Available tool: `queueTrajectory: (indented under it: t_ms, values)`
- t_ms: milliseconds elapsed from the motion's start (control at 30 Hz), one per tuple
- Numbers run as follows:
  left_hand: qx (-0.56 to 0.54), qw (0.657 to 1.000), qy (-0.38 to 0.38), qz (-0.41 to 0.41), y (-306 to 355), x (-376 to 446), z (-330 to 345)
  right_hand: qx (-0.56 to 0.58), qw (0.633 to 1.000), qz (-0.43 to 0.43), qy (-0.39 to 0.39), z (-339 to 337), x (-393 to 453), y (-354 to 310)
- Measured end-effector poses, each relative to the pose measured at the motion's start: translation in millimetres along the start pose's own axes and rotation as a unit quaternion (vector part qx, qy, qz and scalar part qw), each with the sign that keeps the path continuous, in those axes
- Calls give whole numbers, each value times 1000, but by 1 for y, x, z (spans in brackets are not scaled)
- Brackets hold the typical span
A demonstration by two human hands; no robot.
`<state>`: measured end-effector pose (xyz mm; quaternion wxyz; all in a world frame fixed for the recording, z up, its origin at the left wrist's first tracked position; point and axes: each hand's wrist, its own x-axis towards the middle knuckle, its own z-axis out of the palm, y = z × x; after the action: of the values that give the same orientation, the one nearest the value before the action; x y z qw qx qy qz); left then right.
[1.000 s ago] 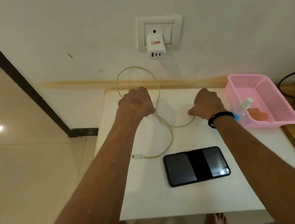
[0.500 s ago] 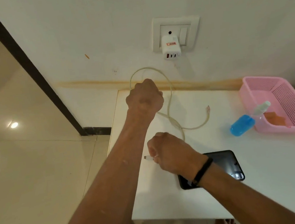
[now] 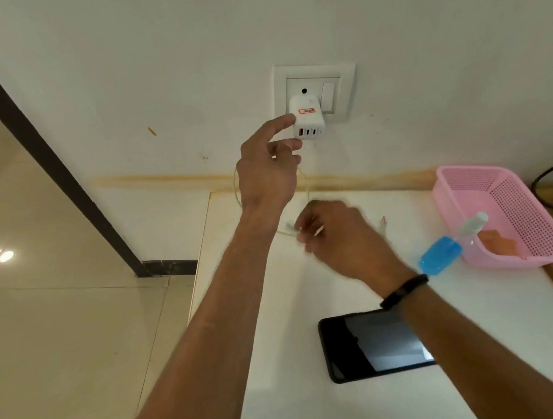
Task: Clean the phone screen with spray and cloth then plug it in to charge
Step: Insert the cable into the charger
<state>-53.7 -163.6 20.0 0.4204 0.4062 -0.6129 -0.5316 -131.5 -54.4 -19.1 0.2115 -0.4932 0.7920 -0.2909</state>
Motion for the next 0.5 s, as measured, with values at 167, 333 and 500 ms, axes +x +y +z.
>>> queueTrajectory:
  t_ms: [167,333,500]
  values:
    - [1,1000,19,-5,0,-1,2,222,949,-21,220,-40,23,-7]
    - [-6,1000,20,2,4,-9,5,267,930,-26,251,-39,32,-20]
    - [-8,1000,12,-4,8,-13,5,287,929,1,232,-32,34,-23]
